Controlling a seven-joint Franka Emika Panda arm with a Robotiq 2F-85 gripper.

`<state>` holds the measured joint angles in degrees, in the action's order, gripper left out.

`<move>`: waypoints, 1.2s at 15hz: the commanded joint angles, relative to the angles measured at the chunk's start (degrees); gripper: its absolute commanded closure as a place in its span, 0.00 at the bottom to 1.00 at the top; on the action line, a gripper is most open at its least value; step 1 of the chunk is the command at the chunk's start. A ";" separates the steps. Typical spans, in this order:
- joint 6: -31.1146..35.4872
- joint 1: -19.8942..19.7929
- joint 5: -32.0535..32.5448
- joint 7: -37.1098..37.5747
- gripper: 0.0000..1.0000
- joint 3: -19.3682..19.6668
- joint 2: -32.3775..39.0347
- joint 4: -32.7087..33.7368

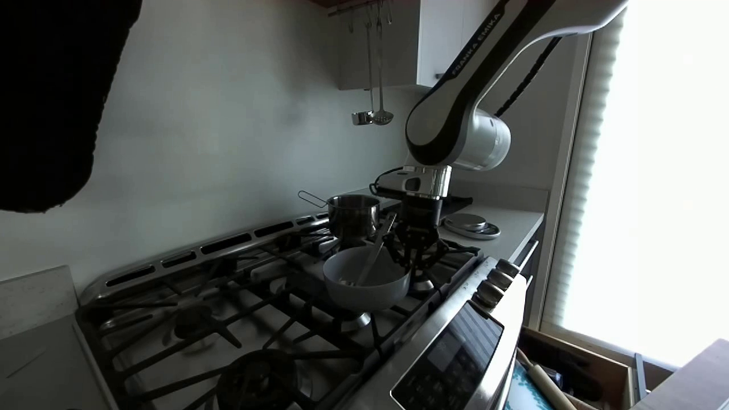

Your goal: Put the grey bowl on the stove, then remove the serve spoon from the bowl

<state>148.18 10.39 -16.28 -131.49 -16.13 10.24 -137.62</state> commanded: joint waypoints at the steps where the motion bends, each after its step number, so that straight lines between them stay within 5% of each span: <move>1: 2.64 -0.60 1.14 0.51 0.98 -0.62 -1.15 -1.30; 7: 4.08 -0.98 0.75 -0.05 0.98 -0.86 -0.81 -1.84; 8: 3.75 -1.08 0.45 -0.34 0.75 -0.96 -0.78 -1.73; 13: 4.10 -1.17 0.86 -0.25 0.38 -0.92 -0.98 -1.61; 15: 3.93 -1.31 0.38 -0.61 0.33 -1.11 -1.20 -1.50; 18: 1.72 -1.46 -1.14 -1.26 0.02 -1.88 -2.81 -1.17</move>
<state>151.48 9.89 -16.30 -131.69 -16.64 9.75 -138.18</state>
